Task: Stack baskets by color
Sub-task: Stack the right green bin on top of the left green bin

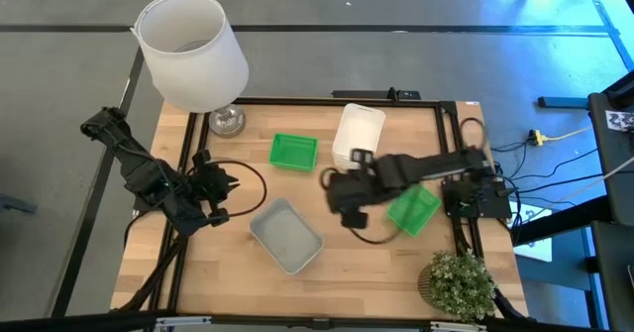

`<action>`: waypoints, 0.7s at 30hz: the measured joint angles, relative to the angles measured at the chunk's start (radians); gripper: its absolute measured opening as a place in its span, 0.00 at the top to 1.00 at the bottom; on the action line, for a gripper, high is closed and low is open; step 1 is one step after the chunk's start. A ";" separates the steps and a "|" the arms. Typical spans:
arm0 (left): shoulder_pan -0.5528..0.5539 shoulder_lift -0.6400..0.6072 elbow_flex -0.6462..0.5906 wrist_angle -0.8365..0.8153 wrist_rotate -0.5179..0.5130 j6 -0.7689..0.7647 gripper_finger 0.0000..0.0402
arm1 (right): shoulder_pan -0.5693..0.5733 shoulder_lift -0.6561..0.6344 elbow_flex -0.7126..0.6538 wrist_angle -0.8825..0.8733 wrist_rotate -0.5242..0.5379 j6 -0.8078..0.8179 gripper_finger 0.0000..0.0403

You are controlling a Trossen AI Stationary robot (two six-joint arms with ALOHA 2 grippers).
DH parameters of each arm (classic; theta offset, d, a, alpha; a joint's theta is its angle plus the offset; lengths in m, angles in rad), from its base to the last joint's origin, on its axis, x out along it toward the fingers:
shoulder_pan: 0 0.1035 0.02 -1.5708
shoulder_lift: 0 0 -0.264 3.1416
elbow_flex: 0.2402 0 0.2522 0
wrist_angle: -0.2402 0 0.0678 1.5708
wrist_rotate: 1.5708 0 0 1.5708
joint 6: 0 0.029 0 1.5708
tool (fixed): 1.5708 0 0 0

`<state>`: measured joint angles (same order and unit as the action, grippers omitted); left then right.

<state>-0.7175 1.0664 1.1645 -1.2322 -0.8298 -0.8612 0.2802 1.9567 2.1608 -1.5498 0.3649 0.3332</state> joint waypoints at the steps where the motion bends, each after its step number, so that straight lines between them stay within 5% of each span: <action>1: 0.000 0.000 0.000 0.002 0.001 0.000 0.89 | 0.020 -0.033 -0.037 -0.006 0.023 0.043 0.81; 6: 0.000 0.000 0.000 0.009 0.000 0.000 0.89 | 0.096 -0.231 -0.294 -0.010 0.052 0.299 0.81; 14: 0.002 0.000 0.000 0.014 -0.027 0.000 0.89 | 0.135 -0.467 -0.663 0.069 -0.282 0.801 0.81; 21: 0.002 0.000 0.000 0.016 -0.028 -0.001 0.89 | 0.118 -0.538 -0.886 0.222 -0.334 0.840 0.81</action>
<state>-0.7157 1.0664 1.1645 -1.2162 -0.8577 -0.8626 0.3985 1.4185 1.2746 -1.3274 0.0313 1.1731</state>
